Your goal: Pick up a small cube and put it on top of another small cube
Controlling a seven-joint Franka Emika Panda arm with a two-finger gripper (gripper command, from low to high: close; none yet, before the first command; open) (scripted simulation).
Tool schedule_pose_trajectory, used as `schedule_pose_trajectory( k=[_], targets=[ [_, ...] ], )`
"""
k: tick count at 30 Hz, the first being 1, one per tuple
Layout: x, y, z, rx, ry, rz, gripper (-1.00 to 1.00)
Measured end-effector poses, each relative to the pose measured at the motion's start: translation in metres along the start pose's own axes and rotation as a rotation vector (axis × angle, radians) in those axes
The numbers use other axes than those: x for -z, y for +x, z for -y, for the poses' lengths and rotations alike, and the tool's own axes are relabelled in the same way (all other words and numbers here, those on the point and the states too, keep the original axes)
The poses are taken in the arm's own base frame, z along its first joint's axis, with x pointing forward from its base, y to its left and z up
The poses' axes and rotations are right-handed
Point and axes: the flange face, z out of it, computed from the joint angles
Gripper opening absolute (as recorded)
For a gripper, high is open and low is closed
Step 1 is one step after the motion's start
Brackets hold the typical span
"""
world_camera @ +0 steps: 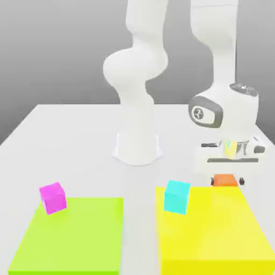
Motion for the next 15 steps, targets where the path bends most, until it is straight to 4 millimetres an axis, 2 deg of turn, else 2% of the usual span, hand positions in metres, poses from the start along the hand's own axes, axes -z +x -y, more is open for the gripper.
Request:
schedule_pose_trajectory(
  k=[6, 15],
  targets=[
    [0.000, 0.000, 0.000, 0.000, 0.001, 0.000, -1.00],
    [0.046, 0.001, -0.005, -0.004, -0.004, -0.002, -1.00]
  ],
)
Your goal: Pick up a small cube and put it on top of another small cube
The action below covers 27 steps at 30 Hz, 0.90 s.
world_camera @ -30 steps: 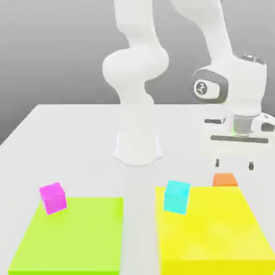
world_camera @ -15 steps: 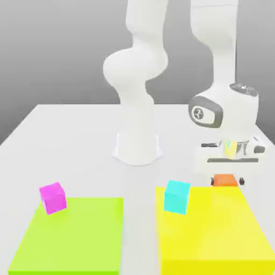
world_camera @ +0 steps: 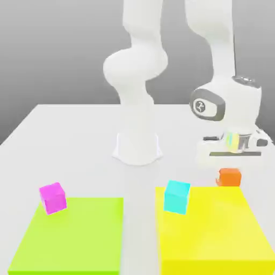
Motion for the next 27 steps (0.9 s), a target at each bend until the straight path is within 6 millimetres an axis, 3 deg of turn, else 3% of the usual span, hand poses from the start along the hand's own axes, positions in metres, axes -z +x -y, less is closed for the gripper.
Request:
schedule_pose_trajectory(
  k=[4, 13, 18, 21, 27],
  targets=[
    [0.017, -0.002, 0.004, -0.001, 0.005, 0.001, -1.00],
    [0.017, -0.037, -0.019, -0.447, 0.003, -0.028, -1.00],
    [0.044, -0.027, -0.046, -0.438, -0.112, 0.013, -1.00],
    [0.080, -0.106, -0.071, -0.550, -0.204, 0.064, -1.00],
    [0.101, -0.196, -0.049, -0.530, -0.174, 0.135, -1.00]
  ],
)
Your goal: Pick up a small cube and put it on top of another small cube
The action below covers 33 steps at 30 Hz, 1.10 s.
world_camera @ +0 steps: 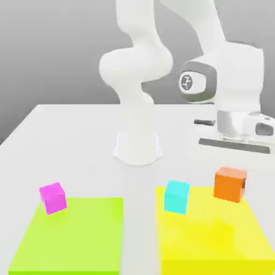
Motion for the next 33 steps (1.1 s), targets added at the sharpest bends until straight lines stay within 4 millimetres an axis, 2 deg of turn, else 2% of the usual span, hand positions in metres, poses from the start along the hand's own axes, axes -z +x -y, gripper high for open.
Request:
schedule_pose_trajectory(
  k=[5, 10, 15, 20, 24, 26, 30, 31, 33],
  targets=[
    [0.004, -0.081, -0.001, 0.023, 0.046, 0.036, -1.00],
    [0.010, -0.161, 0.014, 0.038, 0.100, 0.044, -1.00],
    [0.016, -0.234, 0.044, 0.053, 0.150, 0.021, -1.00],
    [0.022, -0.297, 0.087, 0.069, 0.189, -0.030, -1.00],
    [0.027, -0.342, 0.128, 0.077, 0.202, -0.075, -1.00],
    [0.014, -0.348, 0.136, 0.080, 0.200, -0.088, -1.00],
    [-0.024, -0.347, 0.147, 0.080, 0.198, -0.094, -1.00],
    [-0.032, -0.346, 0.149, 0.079, 0.199, -0.091, 1.00],
    [-0.032, -0.346, 0.149, 0.079, 0.199, -0.091, 1.00]
  ],
)
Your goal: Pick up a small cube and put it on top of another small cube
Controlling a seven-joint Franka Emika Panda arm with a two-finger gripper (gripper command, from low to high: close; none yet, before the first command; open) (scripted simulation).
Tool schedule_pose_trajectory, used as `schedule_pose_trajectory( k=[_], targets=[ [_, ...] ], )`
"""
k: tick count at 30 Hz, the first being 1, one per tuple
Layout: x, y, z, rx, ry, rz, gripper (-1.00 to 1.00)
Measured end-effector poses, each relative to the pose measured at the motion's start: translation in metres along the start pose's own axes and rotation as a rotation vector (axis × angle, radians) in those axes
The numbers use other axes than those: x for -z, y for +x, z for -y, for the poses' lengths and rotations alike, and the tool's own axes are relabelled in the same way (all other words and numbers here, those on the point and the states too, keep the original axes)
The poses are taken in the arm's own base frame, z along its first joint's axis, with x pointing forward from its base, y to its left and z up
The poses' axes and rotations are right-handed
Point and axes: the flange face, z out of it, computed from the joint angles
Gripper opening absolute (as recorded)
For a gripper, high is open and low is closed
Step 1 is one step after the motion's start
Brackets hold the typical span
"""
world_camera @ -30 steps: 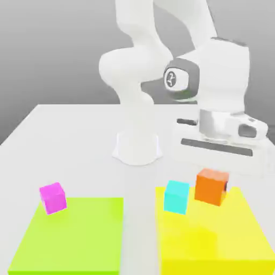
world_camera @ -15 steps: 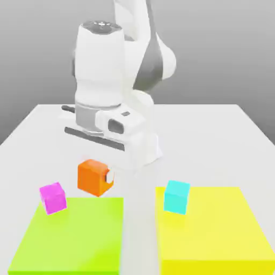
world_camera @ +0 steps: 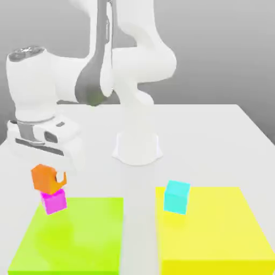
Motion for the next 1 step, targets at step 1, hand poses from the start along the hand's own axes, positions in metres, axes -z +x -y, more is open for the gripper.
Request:
schedule_pose_trajectory(
  k=[1],
  targets=[
    [0.0000, 0.0000, 0.0000, 0.000, 0.000, 0.000, 1.00]
  ],
)
